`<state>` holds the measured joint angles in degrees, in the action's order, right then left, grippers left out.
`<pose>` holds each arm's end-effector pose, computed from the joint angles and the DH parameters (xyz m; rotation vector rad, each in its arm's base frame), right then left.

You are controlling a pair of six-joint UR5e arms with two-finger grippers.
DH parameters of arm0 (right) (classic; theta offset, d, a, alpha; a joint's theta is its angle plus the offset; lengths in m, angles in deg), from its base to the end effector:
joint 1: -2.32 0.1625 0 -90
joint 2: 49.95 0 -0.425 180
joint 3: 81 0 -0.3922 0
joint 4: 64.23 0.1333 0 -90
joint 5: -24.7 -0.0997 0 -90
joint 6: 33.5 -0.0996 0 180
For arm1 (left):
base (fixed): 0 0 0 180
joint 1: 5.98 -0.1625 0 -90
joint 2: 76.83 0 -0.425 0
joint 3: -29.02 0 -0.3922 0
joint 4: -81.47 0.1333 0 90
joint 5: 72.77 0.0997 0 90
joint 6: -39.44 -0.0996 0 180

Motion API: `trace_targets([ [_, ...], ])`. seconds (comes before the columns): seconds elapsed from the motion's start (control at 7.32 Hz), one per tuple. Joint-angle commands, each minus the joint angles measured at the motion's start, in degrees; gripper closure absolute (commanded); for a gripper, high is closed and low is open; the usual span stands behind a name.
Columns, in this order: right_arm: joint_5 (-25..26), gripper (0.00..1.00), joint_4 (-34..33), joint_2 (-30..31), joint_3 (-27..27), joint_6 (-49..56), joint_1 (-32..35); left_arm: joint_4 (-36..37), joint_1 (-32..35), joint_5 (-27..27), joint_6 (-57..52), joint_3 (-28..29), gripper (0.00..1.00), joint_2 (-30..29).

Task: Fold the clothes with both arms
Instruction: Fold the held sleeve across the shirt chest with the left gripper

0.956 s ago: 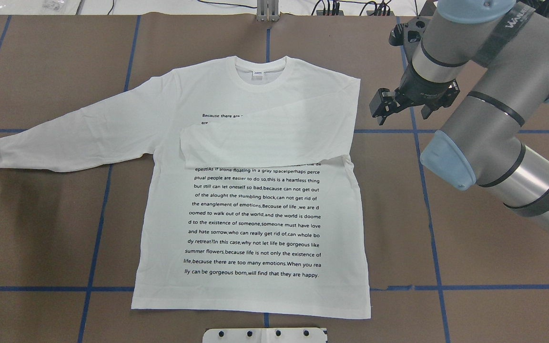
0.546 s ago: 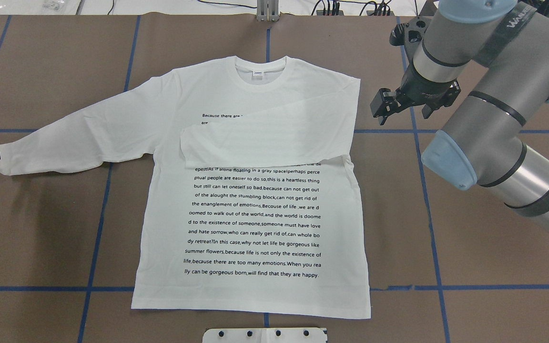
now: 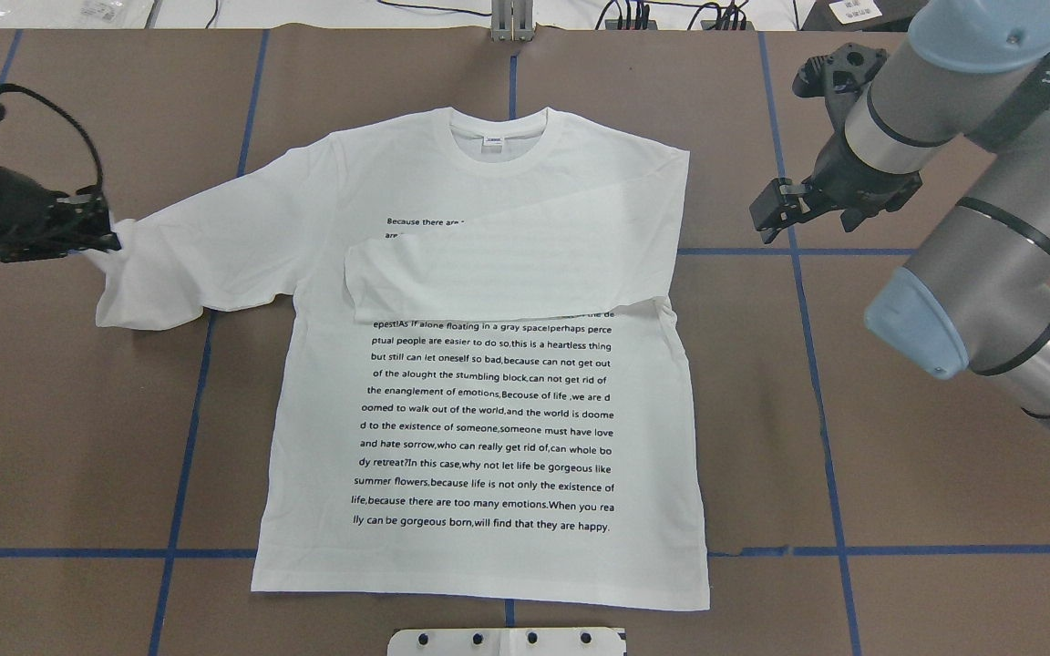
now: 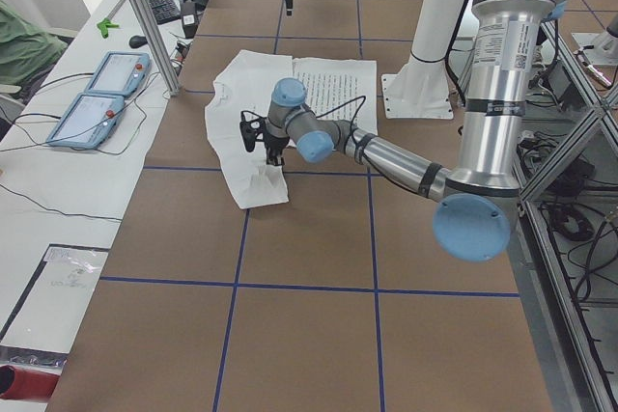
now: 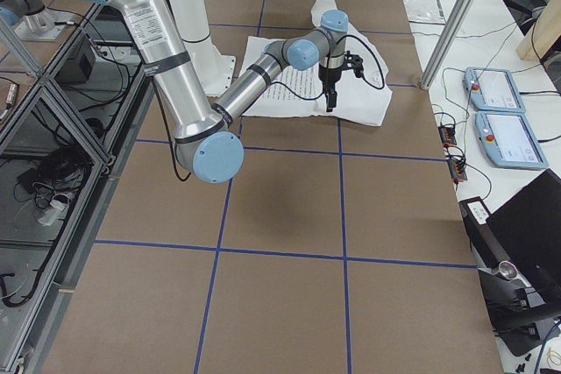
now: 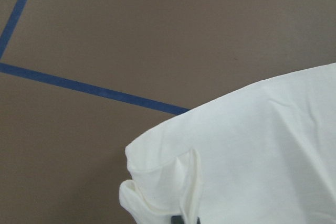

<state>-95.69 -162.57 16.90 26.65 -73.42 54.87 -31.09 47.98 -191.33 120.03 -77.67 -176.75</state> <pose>-0.2955 -0.5222 0.3160 0.1091 -0.7481 -0.1092 0.2574 -0.4994 0.3872 0.0440 0.9693 -0.5028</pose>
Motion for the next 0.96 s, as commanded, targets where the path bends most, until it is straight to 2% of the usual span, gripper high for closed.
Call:
trace_targets([
  [0.0, -0.02, 0.00, 1.83, 5.72, 0.28, 6.04, 3.50, 10.50, -7.36, -0.08, 12.27, 3.30, 1.00, -18.65],
  [0.41, -2.56, 0.00, 1.92, 9.96, 0.11, 11.88, 8.35, 10.18, -8.34, -1.05, 26.76, 11.74, 1.00, -37.92],
  [0.55, -2.57, 0.00, 1.92, 10.23, -0.07, 11.88, 8.36, 9.91, -8.43, -1.05, 29.60, 12.90, 1.00, -40.94],
  [0.82, -2.57, 0.00, 2.00, 10.93, -0.33, 11.88, 8.36, 9.48, -10.18, -0.79, 31.38, 13.17, 1.00, -41.67],
])
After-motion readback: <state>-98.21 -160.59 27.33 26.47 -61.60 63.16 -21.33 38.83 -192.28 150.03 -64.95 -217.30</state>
